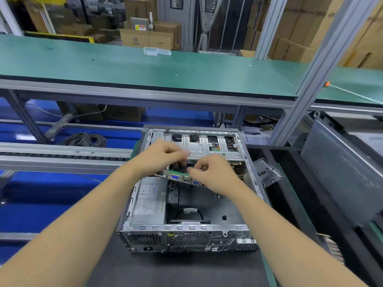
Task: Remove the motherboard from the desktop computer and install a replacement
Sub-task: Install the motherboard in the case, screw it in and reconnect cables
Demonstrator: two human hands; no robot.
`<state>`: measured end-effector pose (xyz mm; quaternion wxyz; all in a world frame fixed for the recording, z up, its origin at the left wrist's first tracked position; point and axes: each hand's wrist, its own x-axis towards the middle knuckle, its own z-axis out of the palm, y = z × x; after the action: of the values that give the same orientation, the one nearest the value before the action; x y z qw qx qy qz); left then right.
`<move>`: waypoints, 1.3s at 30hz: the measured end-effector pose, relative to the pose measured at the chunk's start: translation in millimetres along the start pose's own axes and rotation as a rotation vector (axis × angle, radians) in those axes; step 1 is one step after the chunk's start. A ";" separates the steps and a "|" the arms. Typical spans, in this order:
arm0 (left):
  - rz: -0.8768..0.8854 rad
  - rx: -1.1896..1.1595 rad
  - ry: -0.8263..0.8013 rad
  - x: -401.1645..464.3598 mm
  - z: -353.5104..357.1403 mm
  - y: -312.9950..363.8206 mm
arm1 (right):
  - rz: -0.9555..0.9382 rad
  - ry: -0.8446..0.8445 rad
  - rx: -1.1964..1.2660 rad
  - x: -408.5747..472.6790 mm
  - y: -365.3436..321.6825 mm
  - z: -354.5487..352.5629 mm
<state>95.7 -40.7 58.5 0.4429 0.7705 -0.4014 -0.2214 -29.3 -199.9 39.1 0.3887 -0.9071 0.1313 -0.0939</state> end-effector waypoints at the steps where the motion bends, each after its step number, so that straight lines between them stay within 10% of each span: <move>1: -0.006 0.038 -0.089 0.1 0.5 5.4 | 0.020 0.015 0.021 0.1 0.3 -3.0; 14: 0.150 1.151 -0.220 15.9 20.2 41.4 | 0.393 -0.175 0.359 10.1 -11.8 -44.1; 22: 0.120 1.096 -0.318 18.4 20.6 27.3 | 0.410 -0.213 -0.332 6.4 32.0 -78.9; 28: 0.106 1.061 -0.318 15.6 21.9 25.7 | 0.440 -0.351 -0.244 -9.0 36.5 -70.3; 39: 0.011 0.853 -0.341 6.0 18.2 23.3 | 0.435 -0.064 -0.569 -5.5 65.7 -84.6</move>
<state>76.6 -61.4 69.4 0.0150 0.8345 -0.5278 -0.1579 -68.4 -299.4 48.3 0.1353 -0.9323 0.3300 0.0597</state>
